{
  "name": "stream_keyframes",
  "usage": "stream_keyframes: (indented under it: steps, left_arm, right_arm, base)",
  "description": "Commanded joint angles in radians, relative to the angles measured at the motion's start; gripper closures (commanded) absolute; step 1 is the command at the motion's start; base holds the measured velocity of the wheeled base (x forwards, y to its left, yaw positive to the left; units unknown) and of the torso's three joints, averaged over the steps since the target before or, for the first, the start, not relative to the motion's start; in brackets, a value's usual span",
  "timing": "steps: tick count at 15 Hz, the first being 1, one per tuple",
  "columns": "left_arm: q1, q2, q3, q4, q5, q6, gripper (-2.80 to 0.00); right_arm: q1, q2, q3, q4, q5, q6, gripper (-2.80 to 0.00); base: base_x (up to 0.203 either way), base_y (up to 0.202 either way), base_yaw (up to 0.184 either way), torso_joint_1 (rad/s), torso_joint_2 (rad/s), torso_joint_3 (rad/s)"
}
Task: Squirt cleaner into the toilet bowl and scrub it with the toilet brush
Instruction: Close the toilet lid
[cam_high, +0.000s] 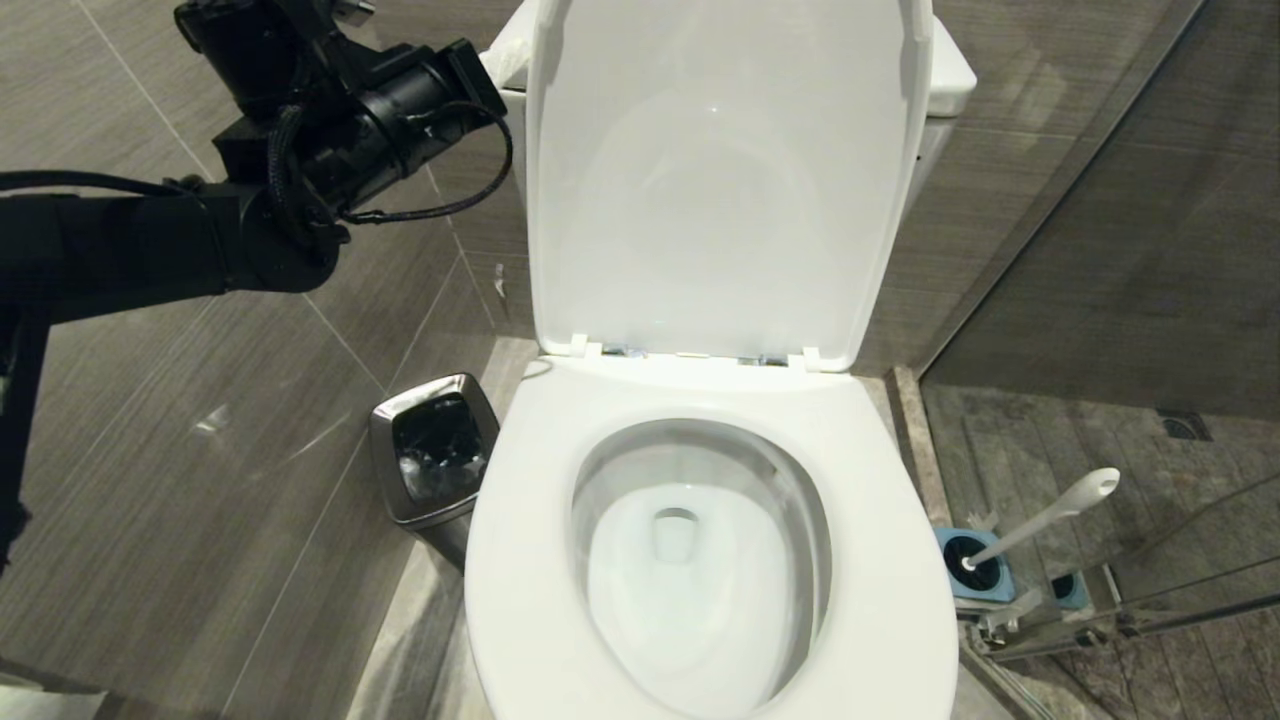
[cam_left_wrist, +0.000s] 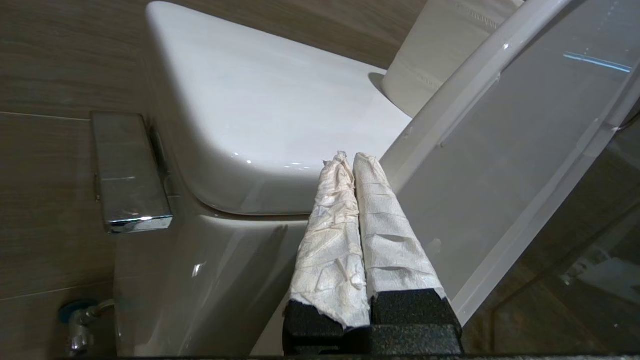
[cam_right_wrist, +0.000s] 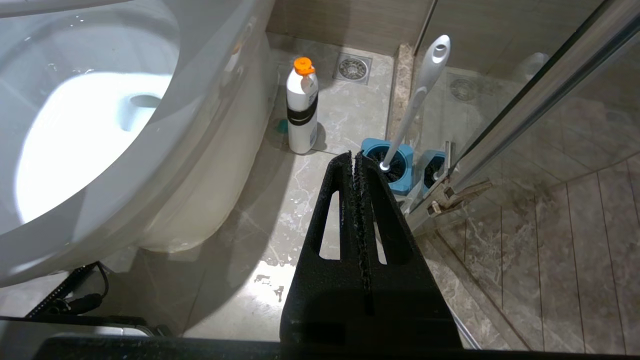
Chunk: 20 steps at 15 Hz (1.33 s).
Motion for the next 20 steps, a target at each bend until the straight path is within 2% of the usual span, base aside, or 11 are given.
stream_keyframes:
  steps: [1, 11, 15, 20]
  left_arm:
    - [-0.008, 0.006, 0.0, -0.001, -0.004, -0.003, 0.0]
    - [-0.015, 0.033, 0.0, 0.002, -0.016, 0.011, 0.0]
    - [0.006, 0.026, 0.002, 0.004, -0.138, 0.005, 0.0]
    - [0.013, 0.024, 0.003, 0.007, -0.219, -0.02, 0.0]
  right_arm:
    - [0.0, 0.001, 0.0, 0.0, 0.0, -0.001, 0.0]
    - [0.0, 0.001, 0.0, 0.0, 0.0, -0.001, 0.0]
    - [0.0, 0.001, 0.0, 0.0, 0.0, -0.001, 0.0]
    - [0.0, 0.001, 0.0, 0.0, 0.0, -0.001, 0.0]
  base:
    - [0.0, 0.0, 0.0, 0.0, 0.0, 0.0]
    - [0.0, 0.0, 0.0, 0.0, 0.0, 0.0]
    - [0.0, 0.0, 0.0, 0.0, 0.0, 0.0]
    - [0.0, 0.0, 0.0, 0.0, 0.0, 0.0]
